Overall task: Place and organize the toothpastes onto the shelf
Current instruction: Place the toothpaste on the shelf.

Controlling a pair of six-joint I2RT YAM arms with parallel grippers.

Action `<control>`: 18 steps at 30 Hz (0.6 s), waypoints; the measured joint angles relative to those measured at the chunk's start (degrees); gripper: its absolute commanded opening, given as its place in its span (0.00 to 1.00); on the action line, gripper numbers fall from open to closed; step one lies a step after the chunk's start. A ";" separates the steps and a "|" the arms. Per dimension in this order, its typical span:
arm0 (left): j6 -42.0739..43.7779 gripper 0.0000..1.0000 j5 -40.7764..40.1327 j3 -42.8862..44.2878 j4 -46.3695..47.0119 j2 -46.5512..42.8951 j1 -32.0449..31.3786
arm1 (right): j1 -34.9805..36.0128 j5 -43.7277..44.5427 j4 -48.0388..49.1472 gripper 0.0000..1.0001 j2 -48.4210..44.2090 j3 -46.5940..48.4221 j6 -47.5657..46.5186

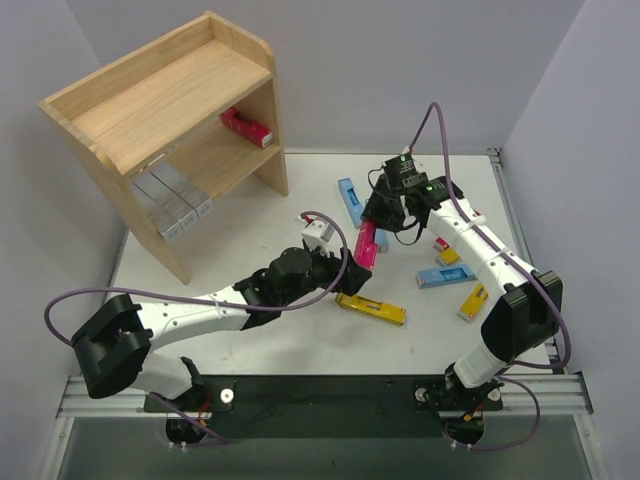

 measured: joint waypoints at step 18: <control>-5.99 0.58 -11.58 -0.28 10.34 5.29 -1.14 | 2.54 0.31 1.95 0.27 -1.73 -1.40 6.54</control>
